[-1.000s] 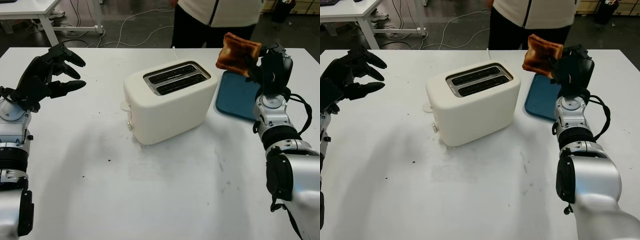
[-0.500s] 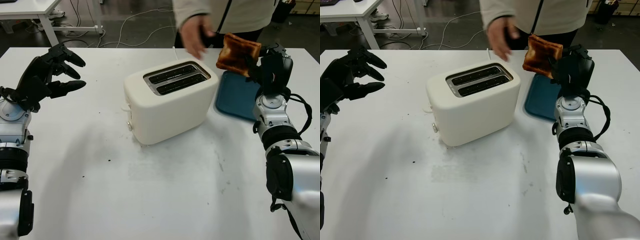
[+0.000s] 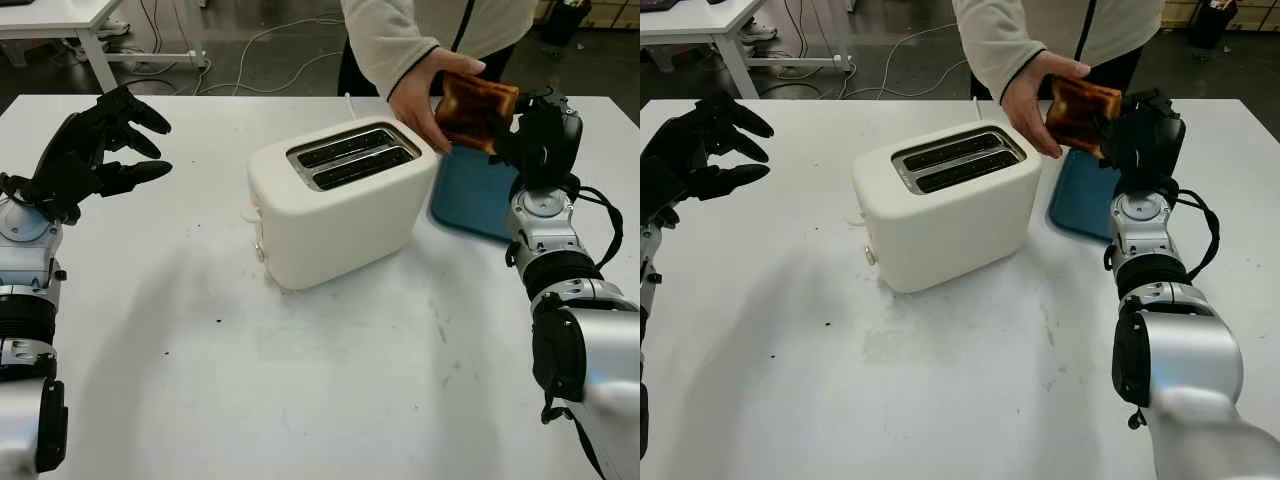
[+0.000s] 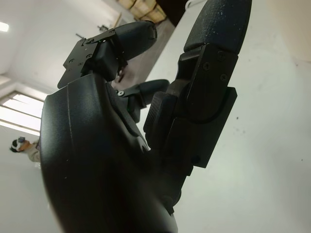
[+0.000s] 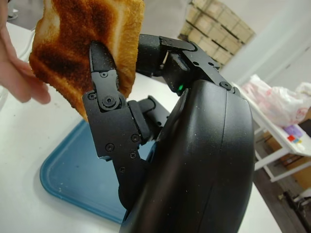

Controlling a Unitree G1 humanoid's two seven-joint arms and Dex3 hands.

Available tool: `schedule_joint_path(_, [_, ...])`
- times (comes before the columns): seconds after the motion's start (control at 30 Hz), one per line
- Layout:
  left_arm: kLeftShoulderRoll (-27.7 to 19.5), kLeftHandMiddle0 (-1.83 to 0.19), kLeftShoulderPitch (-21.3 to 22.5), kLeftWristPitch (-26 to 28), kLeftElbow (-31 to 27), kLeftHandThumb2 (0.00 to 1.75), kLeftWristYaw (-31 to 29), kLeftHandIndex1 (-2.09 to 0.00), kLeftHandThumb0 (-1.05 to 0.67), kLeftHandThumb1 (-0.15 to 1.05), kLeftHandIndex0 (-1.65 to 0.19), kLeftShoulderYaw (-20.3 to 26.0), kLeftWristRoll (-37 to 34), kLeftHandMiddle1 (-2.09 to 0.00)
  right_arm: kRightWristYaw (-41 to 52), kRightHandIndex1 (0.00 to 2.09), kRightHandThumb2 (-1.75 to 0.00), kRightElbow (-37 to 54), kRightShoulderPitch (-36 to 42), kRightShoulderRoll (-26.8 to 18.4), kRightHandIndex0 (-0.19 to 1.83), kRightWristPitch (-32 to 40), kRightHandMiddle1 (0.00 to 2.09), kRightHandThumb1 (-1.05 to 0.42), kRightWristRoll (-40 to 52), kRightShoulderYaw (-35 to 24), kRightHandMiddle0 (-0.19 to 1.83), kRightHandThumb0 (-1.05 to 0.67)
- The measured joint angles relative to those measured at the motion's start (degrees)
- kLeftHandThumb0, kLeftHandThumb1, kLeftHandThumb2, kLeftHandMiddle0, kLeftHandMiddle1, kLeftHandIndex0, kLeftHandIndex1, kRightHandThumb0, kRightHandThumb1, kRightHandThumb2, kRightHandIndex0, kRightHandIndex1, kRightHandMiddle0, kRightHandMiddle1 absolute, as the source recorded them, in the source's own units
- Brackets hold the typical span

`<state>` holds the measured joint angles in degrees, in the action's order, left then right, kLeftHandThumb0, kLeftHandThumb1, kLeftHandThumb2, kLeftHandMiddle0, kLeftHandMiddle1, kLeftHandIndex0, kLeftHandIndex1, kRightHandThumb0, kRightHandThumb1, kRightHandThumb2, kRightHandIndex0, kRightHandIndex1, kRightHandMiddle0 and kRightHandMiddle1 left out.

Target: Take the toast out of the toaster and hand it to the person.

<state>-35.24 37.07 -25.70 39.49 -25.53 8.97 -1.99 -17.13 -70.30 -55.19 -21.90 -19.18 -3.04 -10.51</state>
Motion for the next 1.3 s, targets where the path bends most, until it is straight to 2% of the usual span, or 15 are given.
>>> schedule_joint_path(0.73, [0.00,-0.28,0.00,0.01,0.00,0.00,0.01,-1.40,-1.05,0.90,-0.23,-0.03,0.01,-1.48,0.98,1.75,-0.20,0.01,-0.24,0.01,1.02,-0.01,1.75,-0.92,0.48,-0.56,0.76,-0.23])
schedule_joint_path(0.87, [0.00,-0.28,0.00,0.24,-0.01,0.00,0.02,-1.39,-1.05,0.89,-0.24,-0.03,0.01,-1.48,2.80,1.75,-0.24,0.02,-0.29,-0.02,1.01,0.37,1.75,-0.92,0.43,-0.38,0.77,-0.30])
schedule_joint_path(0.93, [0.00,-0.28,0.00,0.31,-0.01,0.00,0.02,-1.39,-1.05,0.89,-0.23,-0.02,0.01,-1.47,4.10,1.73,-0.15,0.03,-0.44,-0.09,0.95,1.52,1.63,-0.92,0.41,-0.15,0.77,-0.43])
schedule_joint_path(0.97, [0.00,-0.28,0.00,0.31,-0.01,0.00,0.02,-1.39,-1.05,0.90,-0.23,-0.02,0.01,-1.47,4.72,1.61,-0.11,0.04,-0.52,-0.11,0.88,2.04,1.44,-0.92,0.41,-0.11,0.74,-0.51])
schedule_joint_path(1.0, [0.00,-0.28,0.00,0.30,-0.01,0.00,0.02,-1.39,-1.05,0.90,-0.23,-0.02,0.01,-1.47,5.45,1.32,-0.08,0.05,-0.53,-0.18,0.71,2.21,1.06,-0.92,0.41,-0.11,0.64,-0.62])
schedule_joint_path(1.1, [0.01,-0.28,0.00,0.30,-0.01,0.00,0.02,-1.40,-1.05,0.90,-0.23,-0.03,0.01,-1.48,13.04,0.59,-0.06,0.11,-0.48,-1.06,0.22,2.22,0.25,-0.92,1.04,-0.17,0.37,-0.78])
schedule_joint_path(1.2, [0.01,-0.28,0.00,0.30,-0.01,0.00,0.02,-1.40,-1.05,0.90,-0.23,-0.02,0.01,-1.48,20.73,0.16,-0.05,0.22,-0.38,-2.10,0.03,2.23,0.04,-0.92,2.12,-0.10,0.16,-0.88])
schedule_joint_path(1.3, [0.02,-0.28,0.00,0.29,-0.01,0.00,0.05,-1.40,-1.05,0.90,-0.23,-0.02,0.01,-1.48,25.10,0.02,-0.04,0.83,-0.14,-2.69,0.00,2.21,0.01,-0.92,2.50,0.00,0.03,-0.89])
